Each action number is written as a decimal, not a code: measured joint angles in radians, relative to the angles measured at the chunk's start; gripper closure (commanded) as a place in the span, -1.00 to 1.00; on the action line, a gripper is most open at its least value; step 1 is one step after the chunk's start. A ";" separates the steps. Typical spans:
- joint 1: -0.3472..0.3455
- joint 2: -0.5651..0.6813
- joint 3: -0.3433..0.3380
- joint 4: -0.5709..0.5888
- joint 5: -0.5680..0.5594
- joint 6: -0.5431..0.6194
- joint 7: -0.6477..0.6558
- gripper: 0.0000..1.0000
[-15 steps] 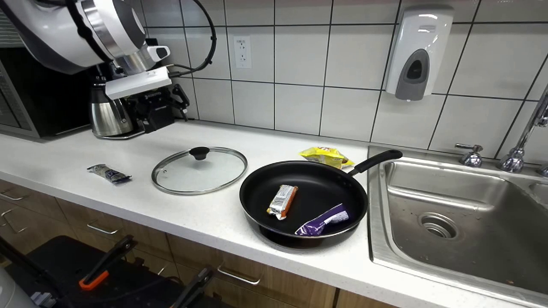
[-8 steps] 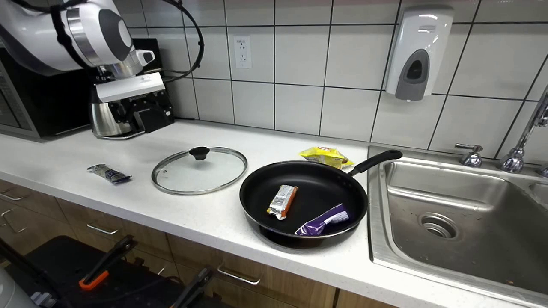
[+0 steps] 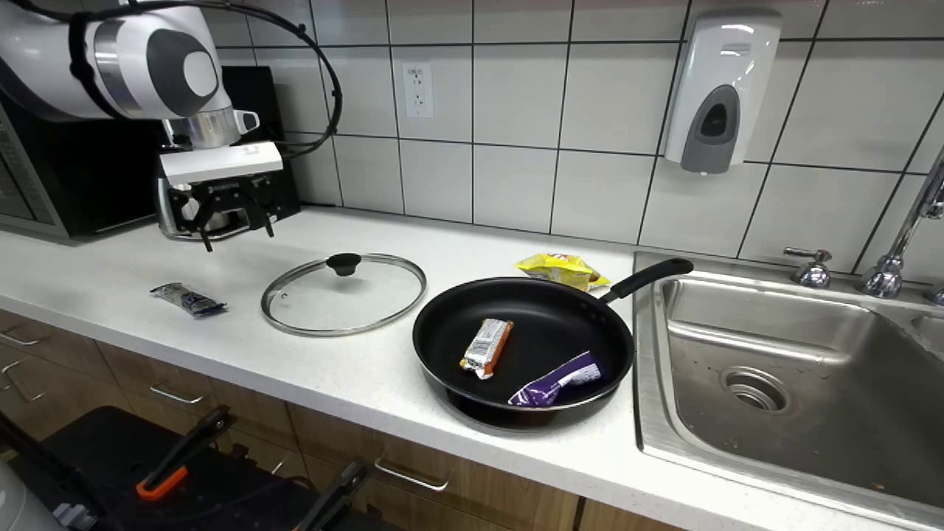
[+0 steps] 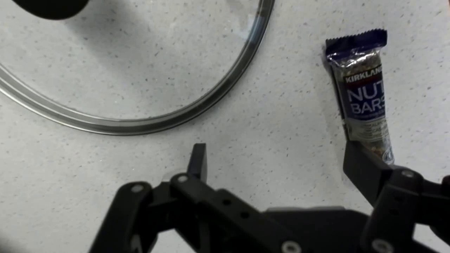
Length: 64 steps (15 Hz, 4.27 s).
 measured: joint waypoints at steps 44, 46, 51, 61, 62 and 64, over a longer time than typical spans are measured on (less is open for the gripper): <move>0.084 0.256 0.050 0.126 -0.084 -0.108 0.089 0.03; 0.082 0.255 0.048 0.127 -0.084 -0.103 0.090 0.32; 0.065 0.247 0.031 0.127 -0.087 -0.091 0.102 0.96; 0.029 0.093 -0.081 0.107 -0.196 -0.094 0.182 0.91; 0.025 0.073 -0.094 0.102 -0.210 -0.094 0.196 0.91; 0.013 0.033 -0.120 0.087 -0.237 -0.098 0.233 0.91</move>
